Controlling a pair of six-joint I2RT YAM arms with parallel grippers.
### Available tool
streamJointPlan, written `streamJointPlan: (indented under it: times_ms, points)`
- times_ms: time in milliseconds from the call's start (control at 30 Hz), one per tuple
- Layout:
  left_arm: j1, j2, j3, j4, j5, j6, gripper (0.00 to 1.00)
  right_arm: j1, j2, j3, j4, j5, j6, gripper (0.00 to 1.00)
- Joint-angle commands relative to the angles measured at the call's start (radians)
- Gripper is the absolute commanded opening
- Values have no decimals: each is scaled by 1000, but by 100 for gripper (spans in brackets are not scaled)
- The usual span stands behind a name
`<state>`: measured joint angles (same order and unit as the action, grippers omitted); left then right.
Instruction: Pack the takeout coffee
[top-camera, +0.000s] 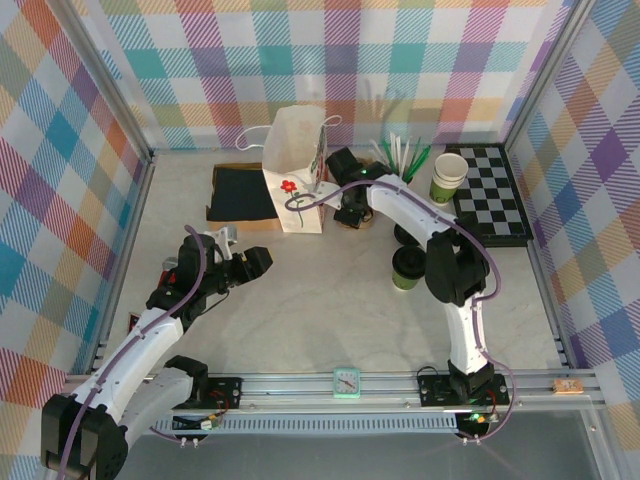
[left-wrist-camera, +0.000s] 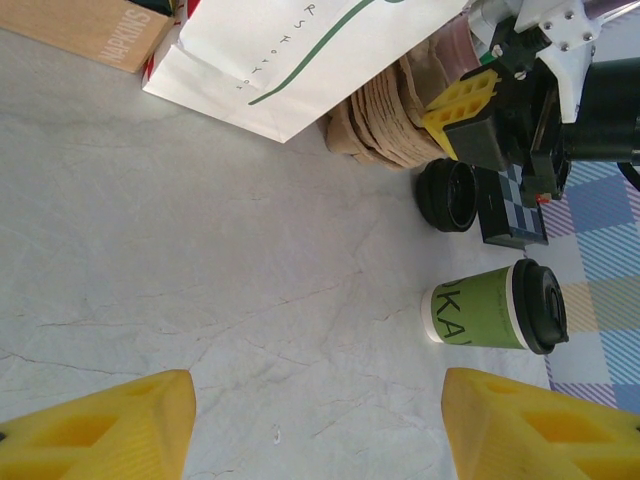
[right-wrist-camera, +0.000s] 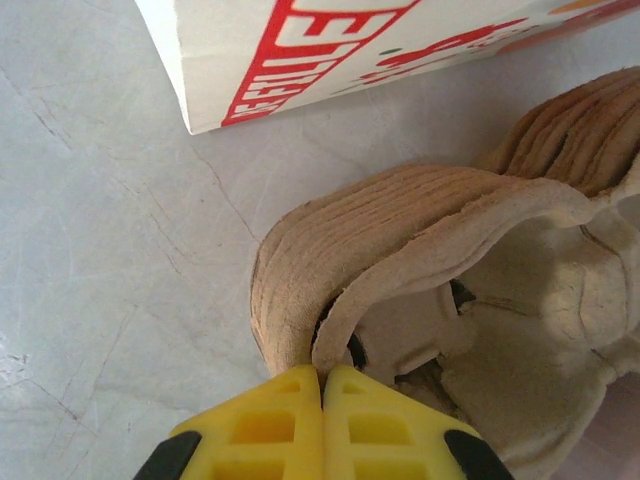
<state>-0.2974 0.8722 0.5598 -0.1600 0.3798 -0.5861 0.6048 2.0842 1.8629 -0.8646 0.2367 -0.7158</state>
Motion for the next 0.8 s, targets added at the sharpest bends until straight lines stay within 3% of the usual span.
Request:
streamJointPlan:
  times_ms: [0,767]
  points:
    - [12,-22,32,-19,-5,14,66,13,-71,8,26,68,19,0]
    - [12,-56,58,-72,-24,34,66,81,-229,-75,262,281,-110,0]
